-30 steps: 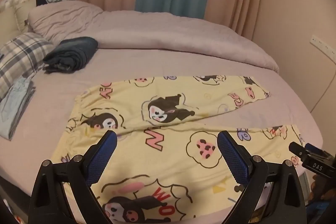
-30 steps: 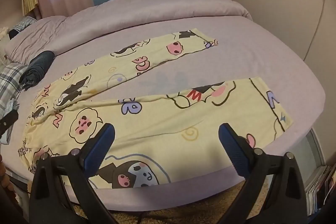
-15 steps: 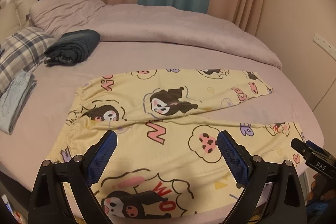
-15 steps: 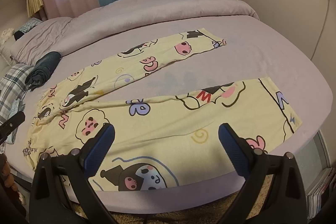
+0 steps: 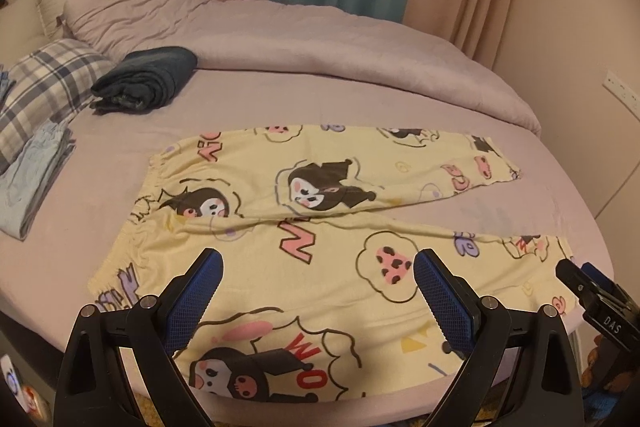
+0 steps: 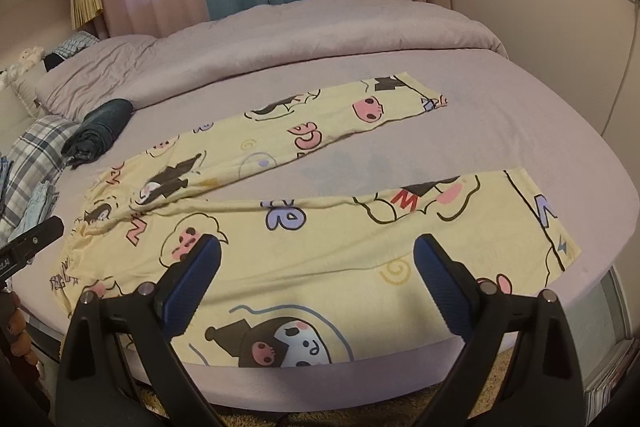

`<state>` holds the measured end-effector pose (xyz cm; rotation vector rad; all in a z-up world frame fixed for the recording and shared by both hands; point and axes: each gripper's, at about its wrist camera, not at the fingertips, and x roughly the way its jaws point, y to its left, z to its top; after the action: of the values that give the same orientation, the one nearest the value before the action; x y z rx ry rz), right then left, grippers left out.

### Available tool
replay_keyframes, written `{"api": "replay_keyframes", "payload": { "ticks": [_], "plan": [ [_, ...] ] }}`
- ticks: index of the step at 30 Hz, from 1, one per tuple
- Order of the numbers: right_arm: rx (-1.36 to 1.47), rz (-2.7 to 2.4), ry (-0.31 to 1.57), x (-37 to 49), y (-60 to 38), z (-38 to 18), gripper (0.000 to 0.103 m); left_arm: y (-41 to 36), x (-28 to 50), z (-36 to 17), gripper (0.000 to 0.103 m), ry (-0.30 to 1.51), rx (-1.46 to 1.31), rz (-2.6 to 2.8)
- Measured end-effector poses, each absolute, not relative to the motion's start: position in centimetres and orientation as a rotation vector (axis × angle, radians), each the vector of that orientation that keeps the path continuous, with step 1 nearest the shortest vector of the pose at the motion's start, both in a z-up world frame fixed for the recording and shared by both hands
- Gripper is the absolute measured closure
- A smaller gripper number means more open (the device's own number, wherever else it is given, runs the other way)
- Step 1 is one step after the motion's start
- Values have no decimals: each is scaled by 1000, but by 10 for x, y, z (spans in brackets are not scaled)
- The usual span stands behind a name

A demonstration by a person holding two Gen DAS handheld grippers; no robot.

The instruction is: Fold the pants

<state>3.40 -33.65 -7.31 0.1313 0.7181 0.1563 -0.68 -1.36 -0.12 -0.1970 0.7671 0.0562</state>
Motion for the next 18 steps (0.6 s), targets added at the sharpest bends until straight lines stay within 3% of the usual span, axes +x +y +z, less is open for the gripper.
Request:
{"api": "replay_keyframes", "payload": {
  "ticks": [18],
  "plan": [
    [170,121,785,34,-345,-75,11,-26,2,-6,6,857,-189,65]
  ]
}}
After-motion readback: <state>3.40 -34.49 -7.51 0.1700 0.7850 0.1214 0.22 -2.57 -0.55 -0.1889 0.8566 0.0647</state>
